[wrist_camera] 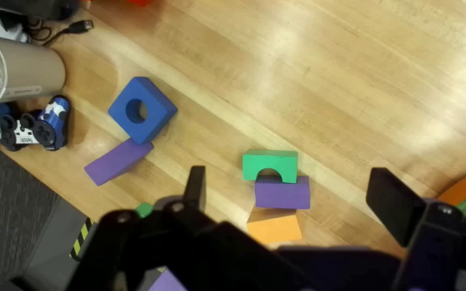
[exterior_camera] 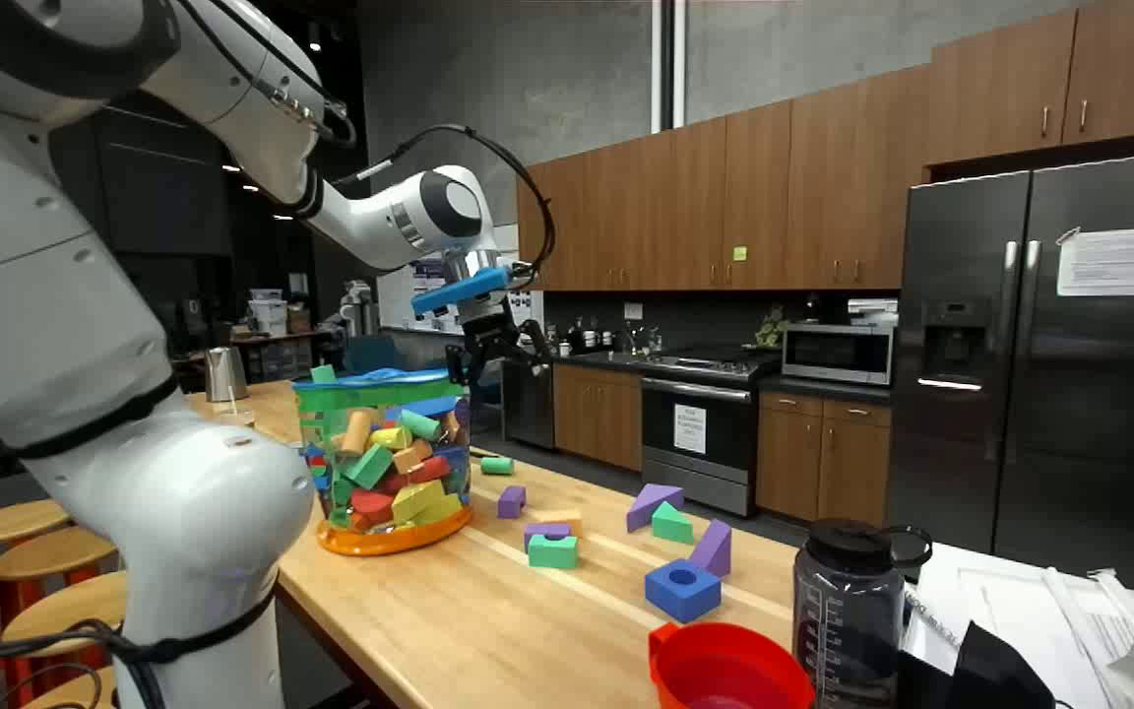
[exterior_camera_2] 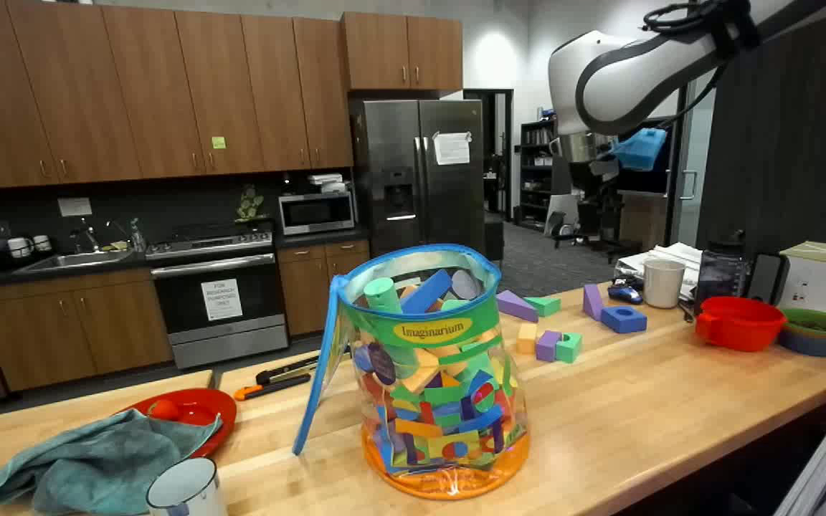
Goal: Put the purple block to the right into the bag
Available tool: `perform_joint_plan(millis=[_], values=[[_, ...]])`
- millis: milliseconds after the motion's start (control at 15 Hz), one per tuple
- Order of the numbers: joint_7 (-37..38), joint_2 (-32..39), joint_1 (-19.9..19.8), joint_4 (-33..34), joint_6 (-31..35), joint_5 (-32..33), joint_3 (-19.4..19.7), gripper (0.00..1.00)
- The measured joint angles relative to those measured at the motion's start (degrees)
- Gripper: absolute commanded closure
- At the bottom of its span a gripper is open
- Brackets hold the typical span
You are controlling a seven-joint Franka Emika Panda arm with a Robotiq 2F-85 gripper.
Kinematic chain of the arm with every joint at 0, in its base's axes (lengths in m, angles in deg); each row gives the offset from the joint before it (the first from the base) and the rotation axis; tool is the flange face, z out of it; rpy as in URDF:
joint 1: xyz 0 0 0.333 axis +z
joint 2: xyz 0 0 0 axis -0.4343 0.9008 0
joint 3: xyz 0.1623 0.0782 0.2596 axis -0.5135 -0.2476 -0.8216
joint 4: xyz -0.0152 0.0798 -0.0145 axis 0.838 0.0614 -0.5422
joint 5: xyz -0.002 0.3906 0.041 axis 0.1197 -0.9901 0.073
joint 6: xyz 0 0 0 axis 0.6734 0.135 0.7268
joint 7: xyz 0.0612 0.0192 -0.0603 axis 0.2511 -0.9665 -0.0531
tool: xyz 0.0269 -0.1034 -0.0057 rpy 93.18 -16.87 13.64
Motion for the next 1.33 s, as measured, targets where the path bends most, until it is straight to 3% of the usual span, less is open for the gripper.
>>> perform_joint_plan(millis=[1333], values=[[0.77, 0.14, 0.23, 0.01, 0.14, 0.00, 0.01, 0.00]])
